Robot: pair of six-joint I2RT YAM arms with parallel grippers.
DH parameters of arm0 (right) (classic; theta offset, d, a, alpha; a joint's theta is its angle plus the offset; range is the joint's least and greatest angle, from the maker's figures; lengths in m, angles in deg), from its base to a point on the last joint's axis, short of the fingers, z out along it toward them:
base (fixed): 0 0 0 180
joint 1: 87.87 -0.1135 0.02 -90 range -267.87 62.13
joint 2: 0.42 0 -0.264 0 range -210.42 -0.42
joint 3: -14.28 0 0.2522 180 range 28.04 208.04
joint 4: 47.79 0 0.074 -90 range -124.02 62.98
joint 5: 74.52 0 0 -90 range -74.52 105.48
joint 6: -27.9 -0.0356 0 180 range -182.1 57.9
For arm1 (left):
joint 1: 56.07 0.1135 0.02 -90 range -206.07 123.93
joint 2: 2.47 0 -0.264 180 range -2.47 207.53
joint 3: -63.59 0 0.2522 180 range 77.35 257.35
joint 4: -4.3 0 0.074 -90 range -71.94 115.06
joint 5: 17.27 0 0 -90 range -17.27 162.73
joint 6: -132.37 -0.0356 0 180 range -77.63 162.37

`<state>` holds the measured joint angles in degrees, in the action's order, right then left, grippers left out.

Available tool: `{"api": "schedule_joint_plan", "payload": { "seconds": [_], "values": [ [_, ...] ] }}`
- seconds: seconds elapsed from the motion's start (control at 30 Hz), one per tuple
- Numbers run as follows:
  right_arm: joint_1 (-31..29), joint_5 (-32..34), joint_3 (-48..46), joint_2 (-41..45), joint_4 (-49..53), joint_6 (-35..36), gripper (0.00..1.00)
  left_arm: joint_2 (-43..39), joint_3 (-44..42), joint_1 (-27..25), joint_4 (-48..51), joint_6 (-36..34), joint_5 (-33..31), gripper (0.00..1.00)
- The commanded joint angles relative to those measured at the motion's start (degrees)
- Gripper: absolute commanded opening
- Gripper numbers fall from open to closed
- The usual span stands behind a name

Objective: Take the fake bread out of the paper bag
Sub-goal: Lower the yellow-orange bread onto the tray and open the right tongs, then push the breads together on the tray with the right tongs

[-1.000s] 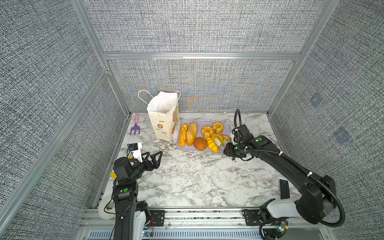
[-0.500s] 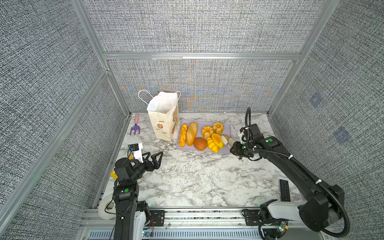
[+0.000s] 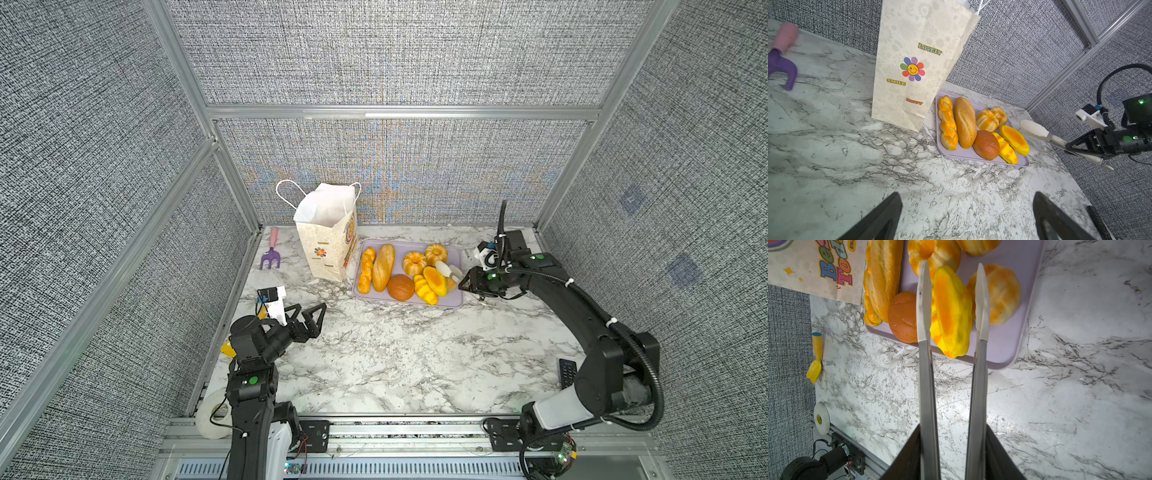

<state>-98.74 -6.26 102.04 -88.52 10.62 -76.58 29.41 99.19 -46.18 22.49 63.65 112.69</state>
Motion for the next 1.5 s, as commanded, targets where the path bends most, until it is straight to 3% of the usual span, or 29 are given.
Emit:
{"api": "schedule_joint_plan", "payload": {
  "seconds": [0.0,0.57,0.67,0.83,0.97,1.17,1.4,1.47],
  "values": [
    [0.07,-1.99,1.06,-1.06,1.88,3.0,0.43,0.11,0.04,0.04,-1.35,-0.18,-0.85,0.99],
    [0.03,1.26,2.47,-4.11,6.6,6.83,0.37,0.6,-0.22,0.04,-1.98,0.17,-0.81,0.99],
    [-0.12,1.18,2.69,-4.05,6.6,6.55,0.31,0.56,-0.31,0.04,-2.05,0.27,-0.85,0.99],
    [-1.9,1.82,4.25,-3.57,7.82,6.13,0.08,0.91,-0.31,0.04,-2.14,0.29,-0.77,0.99],
    [-3.73,5.09,5.41,-2.1,7.92,4.67,0.0,0.83,-0.31,0.04,-2.14,0.3,-0.68,0.99],
    [-8.28,19.74,6.89,2.22,7.75,2.18,0.0,0.3,-0.33,0.04,-2.32,0.34,-0.59,0.99],
    [-18.59,47.75,5.69,3.33,7.69,-0.4,0.0,-0.23,-0.4,0.02,-2.4,0.39,-0.85,0.99],
    [-21.2,52.91,5.46,1.99,8.07,-1.39,0.0,-0.58,-0.49,0.01,-2.4,0.34,-0.92,0.99]
  ]
}}
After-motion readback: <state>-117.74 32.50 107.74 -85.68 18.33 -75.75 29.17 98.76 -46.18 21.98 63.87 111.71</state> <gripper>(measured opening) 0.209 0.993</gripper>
